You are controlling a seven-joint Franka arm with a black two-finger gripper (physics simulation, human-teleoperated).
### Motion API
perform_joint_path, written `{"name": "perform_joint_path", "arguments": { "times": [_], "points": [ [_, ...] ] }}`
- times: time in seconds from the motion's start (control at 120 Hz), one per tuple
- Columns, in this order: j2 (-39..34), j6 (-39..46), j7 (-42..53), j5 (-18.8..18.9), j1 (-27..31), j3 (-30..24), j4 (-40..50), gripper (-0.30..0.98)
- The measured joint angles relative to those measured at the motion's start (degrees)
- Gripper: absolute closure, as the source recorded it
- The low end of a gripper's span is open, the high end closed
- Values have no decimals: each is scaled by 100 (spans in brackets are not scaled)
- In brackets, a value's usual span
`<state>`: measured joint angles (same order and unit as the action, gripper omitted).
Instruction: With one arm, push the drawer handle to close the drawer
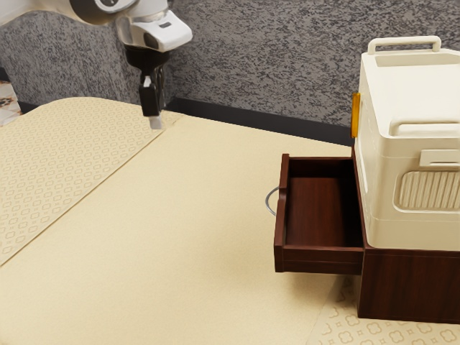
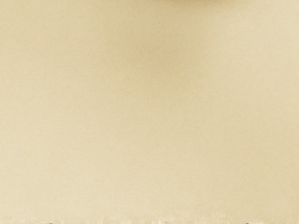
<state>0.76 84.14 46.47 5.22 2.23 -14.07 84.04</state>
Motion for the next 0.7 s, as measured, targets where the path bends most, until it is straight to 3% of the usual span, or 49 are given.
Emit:
{"name": "perform_joint_path", "arguments": {
  "times": [0.25,0.467,0.7],
  "points": [
    [216,-540,-237,-139,377,-43,355,6],
    [961,-113,-512,-210,-2,-66,824,54],
    [1702,978,-546,93,144,-59,712,72]
  ]
}}
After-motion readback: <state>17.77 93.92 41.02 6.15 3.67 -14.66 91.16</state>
